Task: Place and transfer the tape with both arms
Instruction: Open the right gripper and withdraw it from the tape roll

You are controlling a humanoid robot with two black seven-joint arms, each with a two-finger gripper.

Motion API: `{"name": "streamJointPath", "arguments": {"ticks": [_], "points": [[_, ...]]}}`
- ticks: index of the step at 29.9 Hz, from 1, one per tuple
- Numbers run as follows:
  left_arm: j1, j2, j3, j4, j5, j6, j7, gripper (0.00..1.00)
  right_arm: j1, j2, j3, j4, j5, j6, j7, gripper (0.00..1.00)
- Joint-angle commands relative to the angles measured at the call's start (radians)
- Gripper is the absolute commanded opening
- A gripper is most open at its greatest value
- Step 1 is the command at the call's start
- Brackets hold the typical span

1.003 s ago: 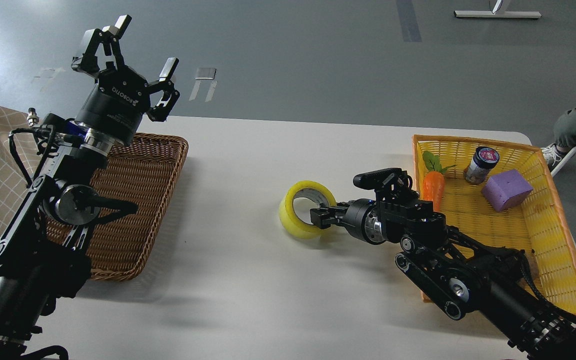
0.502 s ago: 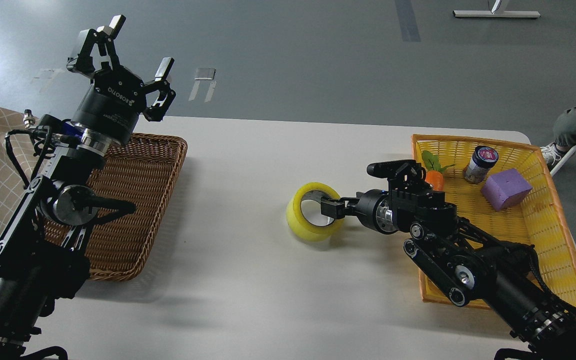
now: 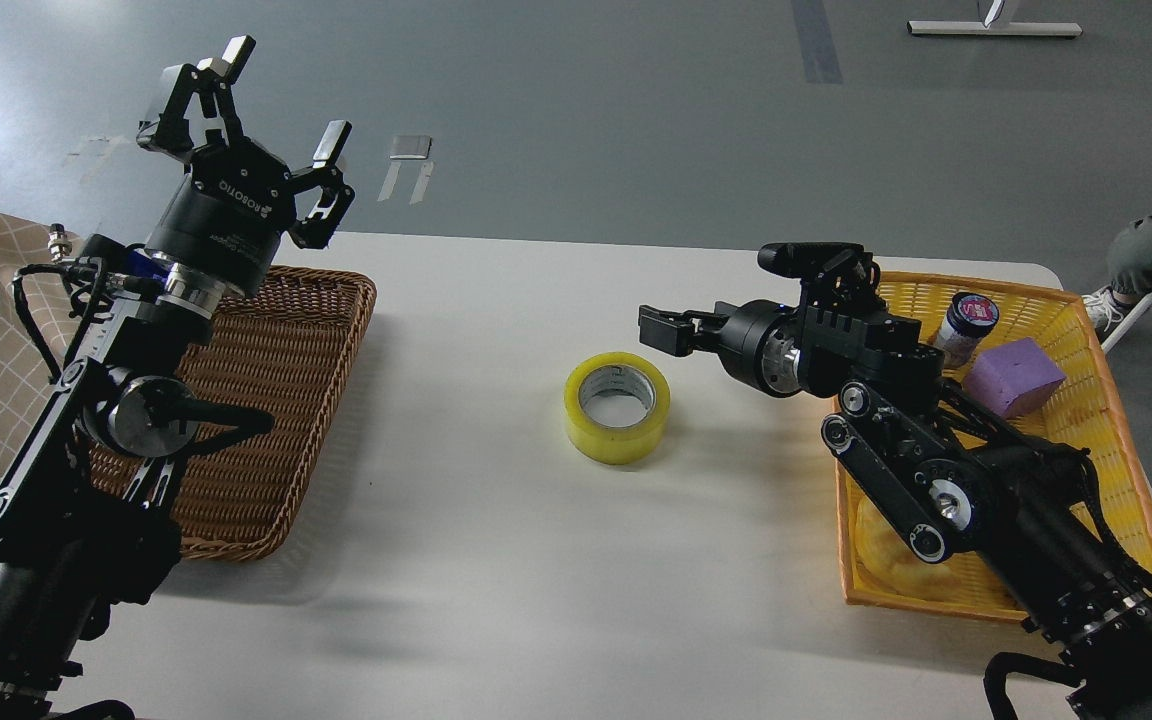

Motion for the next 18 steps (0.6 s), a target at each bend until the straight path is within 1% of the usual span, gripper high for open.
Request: {"name": "streamJointPath", "arguments": {"ticks": [1,2,5,9,11,12,15,18], "points": [[-0.003,0.005,0.001,0.001,0.003,0.000,0.002,0.98,0.011,0.000,0.027,0.080,0.000,0.000,0.000,0.99],[-0.001,0.008,0.001,0.001,0.004,0.001,0.002,0.98,0.009,0.000,0.047,0.118,0.000,0.000,0.000,1.00],[0.002,0.012,0.001,0.001,0.004,0.000,0.001,0.98,0.000,0.000,0.116,0.210,0.000,0.000,0.003,1.00],[0.002,0.031,0.000,0.001,0.004,-0.003,-0.003,0.98,-0.031,0.000,0.173,0.299,0.000,0.000,-0.005,1.00],[-0.003,0.040,-0.002,0.001,0.004,-0.003,-0.004,0.98,-0.063,0.000,0.193,0.412,0.049,0.000,0.000,1.00],[-0.007,0.041,-0.002,0.001,0.004,0.000,-0.003,0.98,-0.066,0.000,0.197,0.432,0.069,0.000,0.005,1.00],[-0.012,0.057,0.000,0.001,0.015,0.011,-0.003,0.98,-0.066,-0.064,0.223,0.474,0.202,0.000,0.008,1.00],[-0.007,0.074,0.001,0.002,0.015,0.006,-0.004,0.98,-0.097,-0.110,0.297,0.501,0.424,0.000,0.008,1.00]]}}
